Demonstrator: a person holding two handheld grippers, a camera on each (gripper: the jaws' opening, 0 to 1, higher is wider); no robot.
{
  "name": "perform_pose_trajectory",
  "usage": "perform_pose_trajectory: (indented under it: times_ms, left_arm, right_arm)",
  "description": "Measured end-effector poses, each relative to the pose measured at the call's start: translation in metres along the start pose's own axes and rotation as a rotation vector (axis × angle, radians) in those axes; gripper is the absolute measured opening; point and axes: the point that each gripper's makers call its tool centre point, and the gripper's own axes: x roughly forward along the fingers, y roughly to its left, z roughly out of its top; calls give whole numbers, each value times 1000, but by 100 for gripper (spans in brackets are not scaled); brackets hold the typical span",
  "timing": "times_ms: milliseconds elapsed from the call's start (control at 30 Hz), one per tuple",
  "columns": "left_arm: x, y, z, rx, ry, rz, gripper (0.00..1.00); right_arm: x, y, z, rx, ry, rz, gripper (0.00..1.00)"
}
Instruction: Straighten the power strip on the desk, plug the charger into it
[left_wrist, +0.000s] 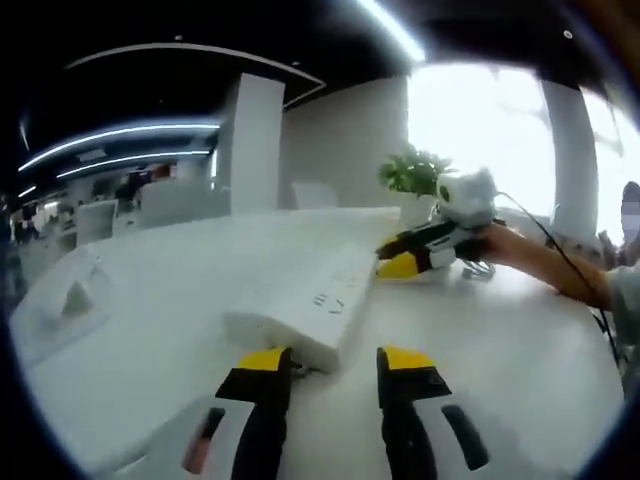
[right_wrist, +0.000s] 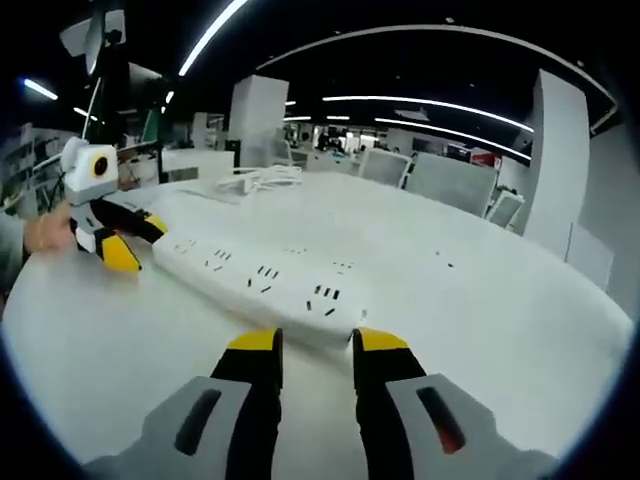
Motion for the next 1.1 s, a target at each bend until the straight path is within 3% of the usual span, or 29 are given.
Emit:
perform_pose_trajectory:
  times_ms: [267,867,1100]
  left_arm:
    - [-6,14,-1,-42,1,34,29]
    - [-14,21,-4,-29,36,97,35]
    - [-17,32,-3,-44,35,133,36]
  right_arm:
    - [-6,9,0,9,-10,18,22]
    - [-15,34,0,-45,34,84,21]
    - [-15,43,2,-46,32,121,19]
